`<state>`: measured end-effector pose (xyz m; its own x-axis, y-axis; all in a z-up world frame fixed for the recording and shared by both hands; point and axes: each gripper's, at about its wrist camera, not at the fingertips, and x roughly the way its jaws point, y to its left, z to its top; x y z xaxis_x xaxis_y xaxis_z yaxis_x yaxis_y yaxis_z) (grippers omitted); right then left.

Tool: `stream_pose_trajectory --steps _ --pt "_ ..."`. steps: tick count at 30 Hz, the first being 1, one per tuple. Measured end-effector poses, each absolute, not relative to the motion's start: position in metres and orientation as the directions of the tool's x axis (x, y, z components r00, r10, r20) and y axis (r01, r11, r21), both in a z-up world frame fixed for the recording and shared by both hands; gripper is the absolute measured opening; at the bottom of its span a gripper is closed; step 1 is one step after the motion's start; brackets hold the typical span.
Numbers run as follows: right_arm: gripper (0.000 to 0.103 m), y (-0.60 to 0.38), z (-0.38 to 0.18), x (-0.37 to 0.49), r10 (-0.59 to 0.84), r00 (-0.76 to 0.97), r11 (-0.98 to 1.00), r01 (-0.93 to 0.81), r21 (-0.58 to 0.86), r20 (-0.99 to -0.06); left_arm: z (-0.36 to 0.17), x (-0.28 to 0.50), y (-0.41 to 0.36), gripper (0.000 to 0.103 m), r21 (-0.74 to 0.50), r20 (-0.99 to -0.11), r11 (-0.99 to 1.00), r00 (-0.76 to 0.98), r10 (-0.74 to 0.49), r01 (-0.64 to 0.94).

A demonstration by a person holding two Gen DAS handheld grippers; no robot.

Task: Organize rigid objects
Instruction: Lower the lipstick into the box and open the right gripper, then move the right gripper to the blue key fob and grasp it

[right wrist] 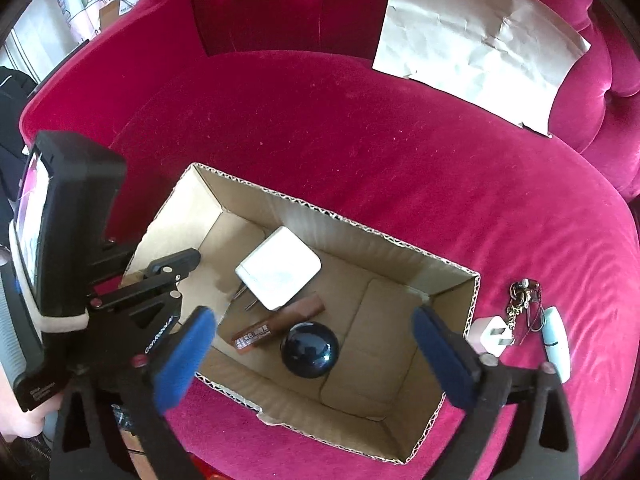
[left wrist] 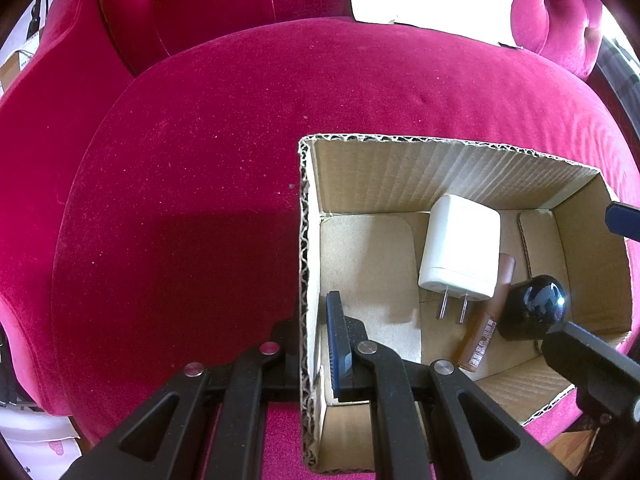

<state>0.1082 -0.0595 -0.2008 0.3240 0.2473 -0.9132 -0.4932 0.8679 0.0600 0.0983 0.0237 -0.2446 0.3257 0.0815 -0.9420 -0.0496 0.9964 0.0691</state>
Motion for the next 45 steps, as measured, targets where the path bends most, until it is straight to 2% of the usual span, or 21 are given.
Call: stream_pose_trajectory --steps 16,32,45 --pt "0.103 -0.079 -0.185 0.107 0.230 0.365 0.890 -0.454 0.043 -0.902 -0.241 0.101 0.023 0.009 0.076 -0.943 0.996 0.320 0.088 -0.048" --pt "0.103 -0.163 -0.169 0.110 0.160 0.437 0.954 -0.299 0.025 -0.885 -0.241 0.099 0.021 0.009 0.080 -0.940 0.996 0.328 0.088 -0.039" --pt "0.103 -0.230 -0.205 0.114 0.068 0.425 0.988 -0.153 0.002 -0.902 -0.243 0.096 0.022 0.008 0.075 -0.938 0.997 0.338 0.082 -0.035"
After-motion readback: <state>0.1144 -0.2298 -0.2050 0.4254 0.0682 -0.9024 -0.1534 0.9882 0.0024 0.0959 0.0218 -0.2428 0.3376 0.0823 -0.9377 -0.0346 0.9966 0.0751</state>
